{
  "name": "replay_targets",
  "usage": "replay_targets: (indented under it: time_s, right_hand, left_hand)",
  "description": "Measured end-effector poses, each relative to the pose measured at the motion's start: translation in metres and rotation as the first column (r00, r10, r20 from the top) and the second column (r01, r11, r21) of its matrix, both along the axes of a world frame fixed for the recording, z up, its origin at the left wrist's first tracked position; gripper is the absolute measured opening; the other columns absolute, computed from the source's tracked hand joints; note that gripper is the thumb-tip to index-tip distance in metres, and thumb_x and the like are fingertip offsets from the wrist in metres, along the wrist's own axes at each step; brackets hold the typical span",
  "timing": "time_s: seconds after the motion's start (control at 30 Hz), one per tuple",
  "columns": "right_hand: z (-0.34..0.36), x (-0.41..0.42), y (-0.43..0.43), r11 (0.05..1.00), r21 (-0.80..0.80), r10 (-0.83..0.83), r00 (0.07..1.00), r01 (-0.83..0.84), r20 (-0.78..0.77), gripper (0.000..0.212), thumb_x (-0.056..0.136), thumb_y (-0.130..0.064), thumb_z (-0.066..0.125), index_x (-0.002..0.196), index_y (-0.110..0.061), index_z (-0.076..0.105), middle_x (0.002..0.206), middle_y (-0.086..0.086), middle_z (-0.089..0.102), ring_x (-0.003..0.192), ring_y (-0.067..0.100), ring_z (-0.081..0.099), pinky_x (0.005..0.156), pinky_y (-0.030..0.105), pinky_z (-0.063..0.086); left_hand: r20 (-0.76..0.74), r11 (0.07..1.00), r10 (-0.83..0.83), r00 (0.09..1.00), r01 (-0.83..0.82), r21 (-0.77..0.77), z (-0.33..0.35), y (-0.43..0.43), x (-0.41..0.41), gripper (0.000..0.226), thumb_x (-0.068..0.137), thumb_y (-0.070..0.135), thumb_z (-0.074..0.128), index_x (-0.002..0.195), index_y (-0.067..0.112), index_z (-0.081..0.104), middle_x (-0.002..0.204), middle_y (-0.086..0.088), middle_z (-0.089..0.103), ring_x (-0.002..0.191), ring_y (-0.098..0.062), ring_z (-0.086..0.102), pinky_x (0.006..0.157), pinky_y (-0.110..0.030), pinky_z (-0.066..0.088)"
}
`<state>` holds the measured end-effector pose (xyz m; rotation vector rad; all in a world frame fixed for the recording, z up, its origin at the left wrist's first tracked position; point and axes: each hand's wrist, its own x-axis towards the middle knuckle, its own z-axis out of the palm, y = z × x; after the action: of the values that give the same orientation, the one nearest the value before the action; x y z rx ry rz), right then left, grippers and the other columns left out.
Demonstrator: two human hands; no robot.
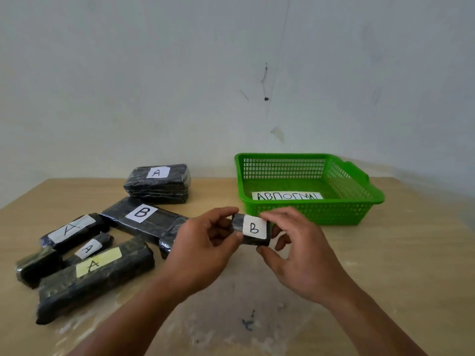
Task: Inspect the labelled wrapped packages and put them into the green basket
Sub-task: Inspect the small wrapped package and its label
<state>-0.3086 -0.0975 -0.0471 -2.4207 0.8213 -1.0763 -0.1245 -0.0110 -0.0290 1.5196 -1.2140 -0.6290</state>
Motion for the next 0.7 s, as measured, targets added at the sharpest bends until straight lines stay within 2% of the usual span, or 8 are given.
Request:
replay_targets:
  time_s: [0.07, 0.17, 0.23, 0.3, 0.37, 0.47, 0.57, 0.7]
  right_hand:
    - [0.013, 0.0, -0.015, 1.0, 0.009, 0.007, 1.0, -0.006, -0.025, 0.056, 0.078, -0.015, 0.086, 0.132, -0.018, 0.069, 0.118, -0.011, 0.061, 0.091, 0.005, 0.063, 0.075, 0.018, 0.054]
    - [0.032, 0.001, -0.04, 1.0, -0.022, -0.015, 0.997, 0.013, -0.081, 0.054, 0.077, -0.01, 0.085, 0.129, -0.018, 0.07, 0.118, -0.011, 0.06, 0.093, 0.001, 0.061, 0.077, 0.014, 0.051]
    - [0.045, 0.003, -0.061, 0.997, -0.041, -0.068, 0.991, 0.064, -0.117, 0.055, 0.077, -0.007, 0.085, 0.129, -0.017, 0.07, 0.118, -0.009, 0.06, 0.095, -0.001, 0.059, 0.082, 0.014, 0.05]
    - [0.058, 0.006, -0.085, 0.991, -0.035, -0.134, 0.98, 0.13, -0.145, 0.057, 0.078, -0.008, 0.085, 0.132, -0.016, 0.068, 0.119, -0.007, 0.059, 0.097, 0.004, 0.06, 0.089, 0.022, 0.053]
    - [0.07, 0.011, -0.111, 0.98, 0.018, -0.191, 0.962, 0.198, -0.196, 0.058, 0.082, -0.011, 0.085, 0.137, -0.017, 0.065, 0.12, -0.006, 0.058, 0.099, 0.009, 0.061, 0.095, 0.027, 0.053]
    - [0.083, 0.028, -0.15, 0.952, 0.137, -0.229, 0.936, 0.272, -0.266, 0.055, 0.087, -0.013, 0.082, 0.138, -0.02, 0.062, 0.124, -0.001, 0.061, 0.107, 0.017, 0.064, 0.101, 0.036, 0.054]
    - [0.082, 0.054, -0.188, 0.922, 0.237, -0.224, 0.921, 0.306, -0.318, 0.05, 0.089, -0.008, 0.079, 0.136, -0.017, 0.062, 0.128, 0.004, 0.064, 0.105, 0.022, 0.067, 0.086, 0.031, 0.057]
    - [0.06, 0.088, -0.23, 0.895, 0.278, -0.206, 0.876, 0.349, -0.437, 0.047, 0.088, -0.002, 0.077, 0.131, -0.014, 0.065, 0.131, 0.008, 0.067, 0.104, 0.02, 0.066, 0.077, 0.02, 0.052]
  left_hand:
    - [-0.015, 1.0, -0.026, 1.0, 0.026, -0.003, 0.004, -0.012, 0.003, 0.045, 0.092, 0.012, 0.075, 0.131, 0.031, 0.065, 0.101, 0.008, 0.079, 0.094, -0.005, 0.076, 0.09, -0.028, 0.062]
    - [0.037, 0.999, -0.036, 0.999, 0.037, -0.025, 0.009, -0.032, 0.008, 0.048, 0.092, 0.018, 0.076, 0.135, 0.033, 0.062, 0.102, 0.009, 0.078, 0.095, -0.003, 0.074, 0.087, -0.026, 0.061]
    - [0.13, 0.999, -0.027, 0.991, 0.031, -0.028, 0.013, -0.044, 0.013, 0.05, 0.093, 0.025, 0.075, 0.138, 0.036, 0.058, 0.109, 0.013, 0.074, 0.1, 0.002, 0.07, 0.085, -0.017, 0.059]
    - [0.284, 0.999, 0.011, 0.959, 0.0, -0.038, 0.02, -0.058, 0.018, 0.051, 0.094, 0.031, 0.072, 0.142, 0.034, 0.055, 0.12, 0.015, 0.07, 0.106, 0.004, 0.066, 0.089, -0.014, 0.056]
    - [0.445, 0.998, 0.057, 0.894, -0.042, -0.043, 0.026, -0.074, 0.024, 0.052, 0.095, 0.035, 0.069, 0.145, 0.028, 0.055, 0.132, 0.01, 0.066, 0.116, -0.004, 0.063, 0.098, -0.022, 0.054]
    - [0.561, 0.996, 0.063, 0.826, -0.091, 0.023, 0.033, -0.1, 0.03, 0.053, 0.099, 0.038, 0.063, 0.148, 0.023, 0.051, 0.148, 0.004, 0.057, 0.133, -0.015, 0.055, 0.111, -0.028, 0.042]
    - [0.588, 0.991, -0.023, 0.808, -0.058, 0.118, 0.039, -0.124, 0.034, 0.056, 0.098, 0.041, 0.063, 0.148, 0.02, 0.05, 0.154, 0.003, 0.051, 0.14, -0.016, 0.048, 0.114, -0.024, 0.035]
    - [0.625, 0.988, -0.085, 0.776, -0.018, 0.156, 0.039, -0.137, 0.038, 0.056, 0.092, 0.046, 0.068, 0.143, 0.028, 0.054, 0.15, 0.011, 0.052, 0.135, -0.01, 0.05, 0.112, -0.02, 0.035]
